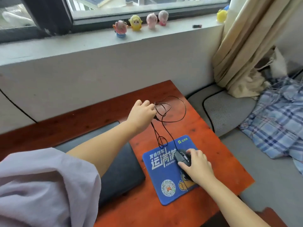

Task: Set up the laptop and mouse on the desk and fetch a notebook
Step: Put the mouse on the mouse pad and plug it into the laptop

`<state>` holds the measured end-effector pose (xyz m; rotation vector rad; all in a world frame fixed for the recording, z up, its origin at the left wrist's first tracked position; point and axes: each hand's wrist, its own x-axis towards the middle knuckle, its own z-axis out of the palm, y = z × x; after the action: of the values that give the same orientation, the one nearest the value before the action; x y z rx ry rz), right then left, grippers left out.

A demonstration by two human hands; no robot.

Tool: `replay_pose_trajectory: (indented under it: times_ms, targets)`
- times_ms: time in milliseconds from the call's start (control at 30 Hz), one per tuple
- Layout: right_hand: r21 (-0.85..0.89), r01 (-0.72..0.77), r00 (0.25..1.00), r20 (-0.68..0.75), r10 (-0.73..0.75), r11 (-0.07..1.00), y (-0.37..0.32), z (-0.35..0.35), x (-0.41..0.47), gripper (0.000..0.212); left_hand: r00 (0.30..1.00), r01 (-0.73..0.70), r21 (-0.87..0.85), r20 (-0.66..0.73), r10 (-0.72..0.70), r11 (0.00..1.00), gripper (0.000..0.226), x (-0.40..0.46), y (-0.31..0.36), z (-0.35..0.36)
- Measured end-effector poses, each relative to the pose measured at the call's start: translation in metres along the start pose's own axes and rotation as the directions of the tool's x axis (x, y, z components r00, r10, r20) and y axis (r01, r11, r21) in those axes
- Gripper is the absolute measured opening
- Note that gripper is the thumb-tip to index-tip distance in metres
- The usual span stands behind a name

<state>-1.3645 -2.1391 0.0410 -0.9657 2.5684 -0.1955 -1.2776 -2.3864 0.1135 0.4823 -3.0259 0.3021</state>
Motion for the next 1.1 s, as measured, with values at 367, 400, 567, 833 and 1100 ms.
replay_pose_trajectory:
  times_ms: [367,400,567,833,1100]
  targets:
    - [0.386,0.510,0.845,-0.392,-0.364,0.769,-0.123,-0.070,0.080,0.016,0.995,0.103,-0.245,0.018,-0.101,0.964,0.021,0.000,-0.035,-0.004]
    - [0.300,0.552,0.823,-0.350,-0.448,0.778,-0.129,-0.070,0.089,0.019,0.995,0.099,-0.236,0.015,-0.098,0.967,0.023,-0.003,-0.039,-0.002]
    - [0.276,0.635,0.771,-0.166,-0.615,0.722,-0.146,-0.063,0.121,0.016,0.974,0.221,-0.283,0.020,-0.224,0.933,0.025,-0.011,-0.048,0.011]
    - [0.816,0.394,0.810,-0.091,-0.580,0.423,-0.124,-0.066,0.130,0.021,0.734,0.650,-0.192,0.408,-0.543,0.735,0.040,-0.043,-0.078,0.080]
    - [0.880,0.377,0.779,-0.132,-0.613,0.290,-0.126,-0.071,0.134,0.017,0.645,0.736,-0.193,0.493,-0.584,0.649,0.038,-0.038,-0.076,0.106]
